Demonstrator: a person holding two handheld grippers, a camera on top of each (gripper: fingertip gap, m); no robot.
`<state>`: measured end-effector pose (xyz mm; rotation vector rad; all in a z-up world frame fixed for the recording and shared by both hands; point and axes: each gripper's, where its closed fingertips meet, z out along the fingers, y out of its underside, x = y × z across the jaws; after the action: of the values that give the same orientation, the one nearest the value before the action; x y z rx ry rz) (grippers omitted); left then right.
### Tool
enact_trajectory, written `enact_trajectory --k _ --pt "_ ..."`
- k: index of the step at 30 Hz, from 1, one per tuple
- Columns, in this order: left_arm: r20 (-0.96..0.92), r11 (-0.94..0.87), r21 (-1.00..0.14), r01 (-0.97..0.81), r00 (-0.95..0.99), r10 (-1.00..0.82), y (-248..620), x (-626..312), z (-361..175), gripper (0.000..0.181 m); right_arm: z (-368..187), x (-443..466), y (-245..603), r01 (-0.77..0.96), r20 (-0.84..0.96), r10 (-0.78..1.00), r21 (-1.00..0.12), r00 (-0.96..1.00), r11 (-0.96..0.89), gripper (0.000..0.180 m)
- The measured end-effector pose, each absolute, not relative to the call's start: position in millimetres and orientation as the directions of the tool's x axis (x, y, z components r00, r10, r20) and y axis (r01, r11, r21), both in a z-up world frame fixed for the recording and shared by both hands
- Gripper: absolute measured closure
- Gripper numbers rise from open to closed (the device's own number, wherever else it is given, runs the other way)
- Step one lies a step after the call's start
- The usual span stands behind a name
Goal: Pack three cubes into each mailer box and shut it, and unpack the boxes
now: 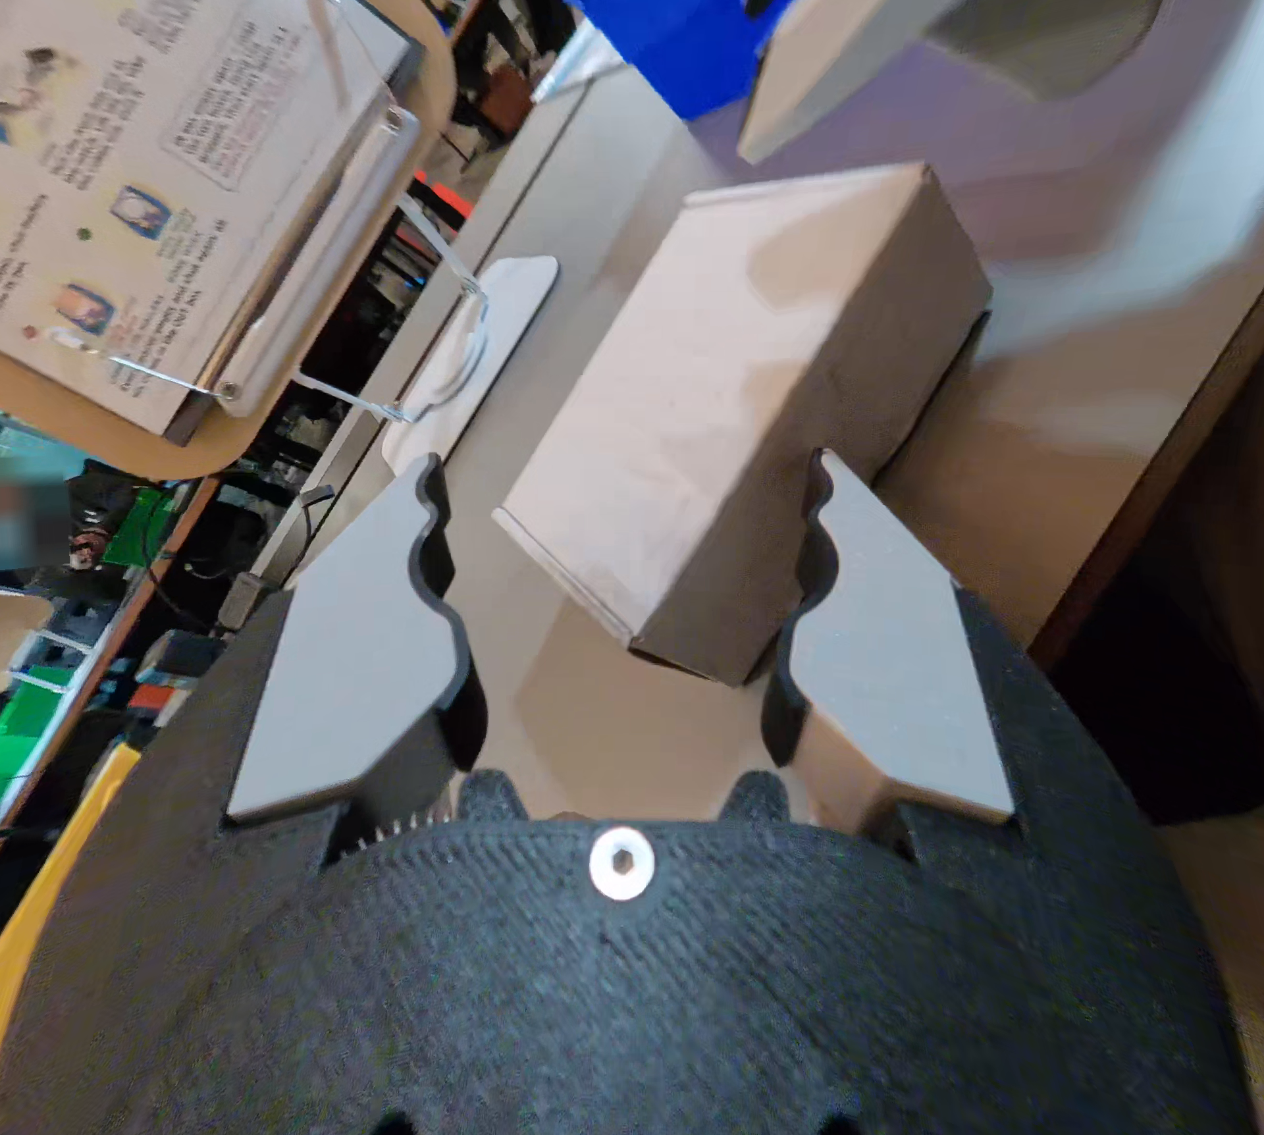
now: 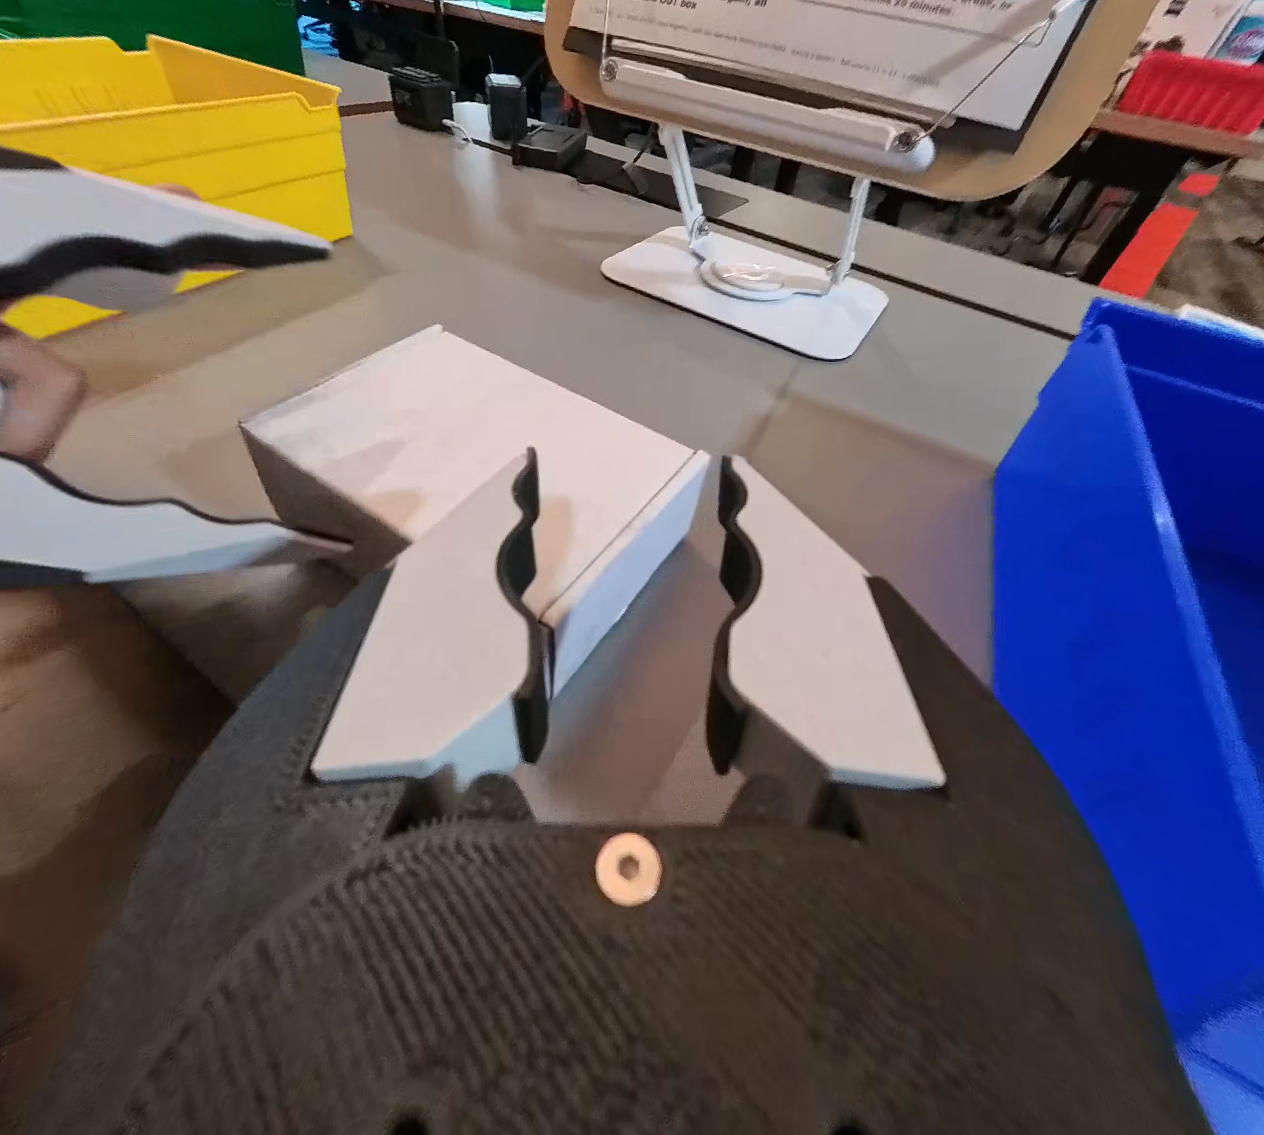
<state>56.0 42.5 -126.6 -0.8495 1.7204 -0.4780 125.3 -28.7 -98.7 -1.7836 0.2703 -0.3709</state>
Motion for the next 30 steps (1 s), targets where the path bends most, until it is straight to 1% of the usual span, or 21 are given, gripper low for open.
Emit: enact_trajectory --k 3,8,12,14,16,18,20,23,25,27,30 --pt "-0.588 0.6 -0.747 -0.287 -0.138 -0.797 45 43 -123 0.078 -92 123 -34 0.022 0.11 -0.391 -0.975 0.914 -0.223 0.128" --pt "-0.565 0.572 -0.726 -0.38 -0.144 -0.812 65 36 -146 0.074 -93 117 -41 -0.049 0.043 -0.382 -0.973 0.923 -0.226 0.122" --pt "-0.447 0.502 -0.758 -0.416 -0.229 -0.865 58 35 -165 0.083 -117 119 -44 -0.041 0.089 -0.349 -0.936 0.933 -0.349 0.12" --pt "-0.407 0.483 -0.772 -0.413 -0.262 -0.875 51 33 -166 0.091 -127 117 -42 -0.075 0.053 -0.32 -0.924 0.946 -0.375 0.121" --pt "-0.388 0.48 -0.782 -0.397 -0.293 -0.874 44 31 -164 0.1 -129 112 -39 -0.129 -0.02 -0.29 -0.924 0.957 -0.361 0.12" --pt "-0.359 0.478 -0.796 -0.372 -0.347 -0.867 35 27 -160 0.095 -128 109 -37 -0.156 -0.059 -0.274 -0.924 0.96 -0.348 0.119" --pt "-0.338 0.478 -0.805 -0.352 -0.39 -0.856 30 23 -158 0.09 -129 110 -39 -0.142 -0.04 -0.279 -0.923 0.96 -0.358 0.119" --pt "-0.319 0.431 -0.844 -0.32 -0.348 -0.882 40 28 -150 0.084 -132 112 -40 -0.107 0.008 -0.283 -0.915 0.959 -0.388 0.12" --pt "-0.28 0.403 -0.854 -0.33 -0.361 -0.889 44 33 -150 0.068 -134 110 -39 -0.104 0.009 -0.274 -0.913 0.962 -0.395 0.12" --pt "-0.214 0.356 -0.866 -0.351 -0.383 -0.898 48 44 -149 0.048 -134 107 -36 -0.11 -0.003 -0.265 -0.914 0.964 -0.39 0.121" --pt "-0.048 0.283 -0.844 -0.455 -0.461 -0.886 44 53 -158 0.041 -134 105 -36 -0.112 -0.007 -0.261 -0.914 0.965 -0.389 0.12"
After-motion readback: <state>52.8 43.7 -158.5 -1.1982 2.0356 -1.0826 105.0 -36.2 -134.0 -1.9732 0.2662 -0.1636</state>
